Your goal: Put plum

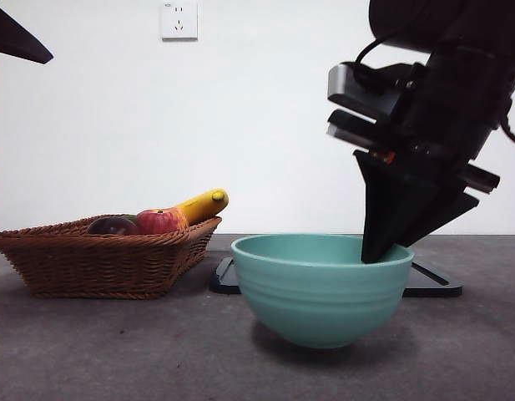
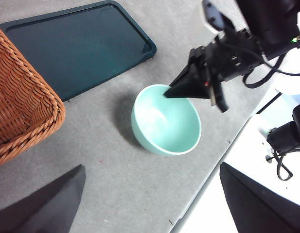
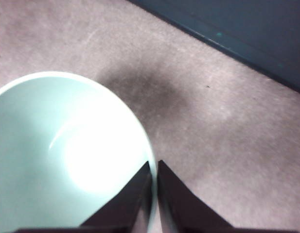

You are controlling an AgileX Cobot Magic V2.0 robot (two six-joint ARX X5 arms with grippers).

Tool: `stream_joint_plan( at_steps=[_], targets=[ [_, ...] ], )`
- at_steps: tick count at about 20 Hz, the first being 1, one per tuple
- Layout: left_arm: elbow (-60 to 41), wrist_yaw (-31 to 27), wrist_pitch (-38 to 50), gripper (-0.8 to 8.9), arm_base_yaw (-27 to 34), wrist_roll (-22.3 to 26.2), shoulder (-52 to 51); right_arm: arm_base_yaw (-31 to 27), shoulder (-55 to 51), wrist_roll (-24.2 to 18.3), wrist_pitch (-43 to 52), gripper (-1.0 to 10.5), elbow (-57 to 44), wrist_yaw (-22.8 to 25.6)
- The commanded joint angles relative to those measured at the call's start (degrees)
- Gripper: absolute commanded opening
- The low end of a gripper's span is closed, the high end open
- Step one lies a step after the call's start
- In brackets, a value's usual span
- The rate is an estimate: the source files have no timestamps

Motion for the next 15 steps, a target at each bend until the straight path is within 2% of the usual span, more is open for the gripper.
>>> stream_joint_plan(
  at_steps=[1, 12, 15],
  targets=[
    [0.7, 0.3, 0.2, 4.36, -0.2, 0.7, 0.4, 0.8, 1.4, 0.7, 0.9, 0.1, 0.3, 0.4],
    [0.7, 0.3, 0.2, 4.36, -0.2, 0.7, 0.4, 0.8, 2.2, 0.6, 0.6, 0.2, 0.2, 1.1],
    [0.7, 0.3, 0.1, 4.36, -0.2, 0.7, 0.4, 0.8, 2.2, 0.7, 0.6, 1.5, 0.2, 1.1]
  ],
)
